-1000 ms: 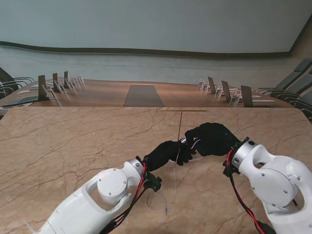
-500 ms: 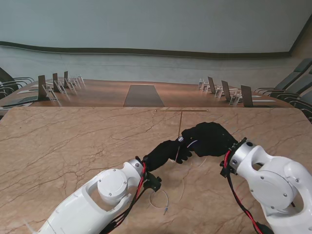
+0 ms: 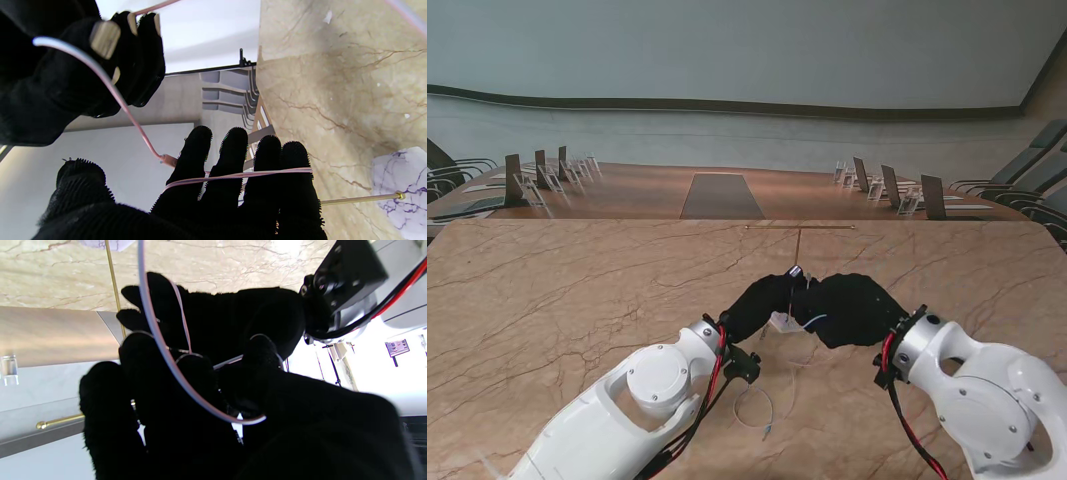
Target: Take the wired earphone off the rack, coil the cable and place them on the table
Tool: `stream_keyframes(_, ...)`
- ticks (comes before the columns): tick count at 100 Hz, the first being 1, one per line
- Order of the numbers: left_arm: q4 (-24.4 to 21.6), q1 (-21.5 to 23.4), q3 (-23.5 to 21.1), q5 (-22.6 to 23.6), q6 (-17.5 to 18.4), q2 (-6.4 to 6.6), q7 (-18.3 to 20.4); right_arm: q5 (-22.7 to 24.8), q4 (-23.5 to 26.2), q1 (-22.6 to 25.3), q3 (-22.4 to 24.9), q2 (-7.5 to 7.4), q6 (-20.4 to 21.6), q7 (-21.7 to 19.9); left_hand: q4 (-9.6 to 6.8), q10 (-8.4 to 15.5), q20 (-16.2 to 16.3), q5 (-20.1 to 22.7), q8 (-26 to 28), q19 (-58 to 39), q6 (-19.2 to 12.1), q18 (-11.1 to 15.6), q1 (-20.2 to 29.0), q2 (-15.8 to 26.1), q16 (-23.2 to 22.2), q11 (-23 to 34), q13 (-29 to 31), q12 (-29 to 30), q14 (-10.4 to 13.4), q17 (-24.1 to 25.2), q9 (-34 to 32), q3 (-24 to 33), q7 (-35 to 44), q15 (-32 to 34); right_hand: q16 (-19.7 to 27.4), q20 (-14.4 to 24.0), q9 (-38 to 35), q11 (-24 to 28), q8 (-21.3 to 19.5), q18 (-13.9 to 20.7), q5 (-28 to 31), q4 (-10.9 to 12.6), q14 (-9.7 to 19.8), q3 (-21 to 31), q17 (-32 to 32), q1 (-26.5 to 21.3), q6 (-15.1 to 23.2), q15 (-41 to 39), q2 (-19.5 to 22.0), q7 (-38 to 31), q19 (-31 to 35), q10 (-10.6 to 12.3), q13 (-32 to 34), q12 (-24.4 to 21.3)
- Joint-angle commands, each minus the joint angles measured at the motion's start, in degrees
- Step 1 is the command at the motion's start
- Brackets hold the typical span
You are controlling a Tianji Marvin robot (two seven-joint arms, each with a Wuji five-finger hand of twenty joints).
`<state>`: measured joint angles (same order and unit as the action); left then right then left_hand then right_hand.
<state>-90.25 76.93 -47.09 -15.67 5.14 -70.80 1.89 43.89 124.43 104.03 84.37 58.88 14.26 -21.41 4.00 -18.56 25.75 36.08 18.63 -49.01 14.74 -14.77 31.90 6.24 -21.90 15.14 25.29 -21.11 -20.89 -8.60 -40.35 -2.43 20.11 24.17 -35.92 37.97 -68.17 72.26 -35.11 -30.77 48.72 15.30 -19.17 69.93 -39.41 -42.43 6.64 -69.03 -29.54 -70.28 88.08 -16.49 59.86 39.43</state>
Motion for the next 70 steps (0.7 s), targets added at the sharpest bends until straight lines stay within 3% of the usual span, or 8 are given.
stream_keyframes(1,-0.9,0.4,-0.4,-0.2,0.2,-0.26,-0.1,0.7,0.3,1.4,-0.9,0.09,-0.5,0.0,-1.65,2.2,-0.7,-1.7,-1.0,0.1,-1.7,-0.1,-2.1,2.0,0.6,-1.1,-1.3,0.8,0.2,0.2,1.5,0.9,-3.0,-1.5,0.2,-0.2,-2.0,-0.3,0.1,-1.1,2.5,-1.0,-2.6,2.7,-1.5,1.8,0.9,-0.9,-3.3,-3.4,3.6,-7.4,4.6,-0.1)
stream_keyframes(38,-3.4,1.2,-2.1,0.5,2.0,0.49,0.1,3.4,-3.8,5.6,-5.3,1.26,-8.9,7.7,-1.65,2.2,-0.9,-1.7,-0.9,0.3,-1.8,0.2,-2.1,1.9,0.8,-0.9,-0.9,0.9,0.3,-0.3,1.3,0.8,-2.8,-1.4,0.7,-0.6,-3.5,-2.4,4.3,-4.2,3.7,-4.2,-4.5,7.1,-2.0,2.3,-0.8,0.7,-8.0,-3.6,2.4,-8.6,5.4,-1.3)
stream_keyframes(43,-3.6,1.3,-2.3,0.5,2.2,0.61,0.3,3.0,-4.5,5.9,-5.9,1.52,-10.0,9.3,-1.65,2.3,-1.0,-1.8,-0.8,0.4,-1.8,0.3,-2.1,1.9,0.8,-0.8,-0.9,0.9,0.3,-0.3,1.4,0.8,-2.8,-1.4,0.7,-0.6,-3.3,-2.9,5.8,-4.8,3.5,-5.7,-5.1,7.9,-1.4,2.1,-1.5,1.1,-8.6,-4.1,2.2,-9.2,5.0,-1.5)
stream_keyframes(70,-4.3,1.6,-2.5,0.6,2.9,0.79,0.4,1.9,-7.4,6.2,-8.3,2.10,-13.4,12.9,-1.67,2.2,-0.9,-1.8,-0.8,0.2,-1.8,0.1,-1.8,1.8,0.7,-0.5,-0.5,0.8,0.1,-0.8,1.1,0.9,-2.6,-1.0,0.6,-0.5,-2.8,-3.0,6.1,-4.7,3.2,-6.5,-5.2,7.9,-0.4,1.8,-1.6,1.2,-8.2,-5.0,1.9,-9.4,4.2,-1.7)
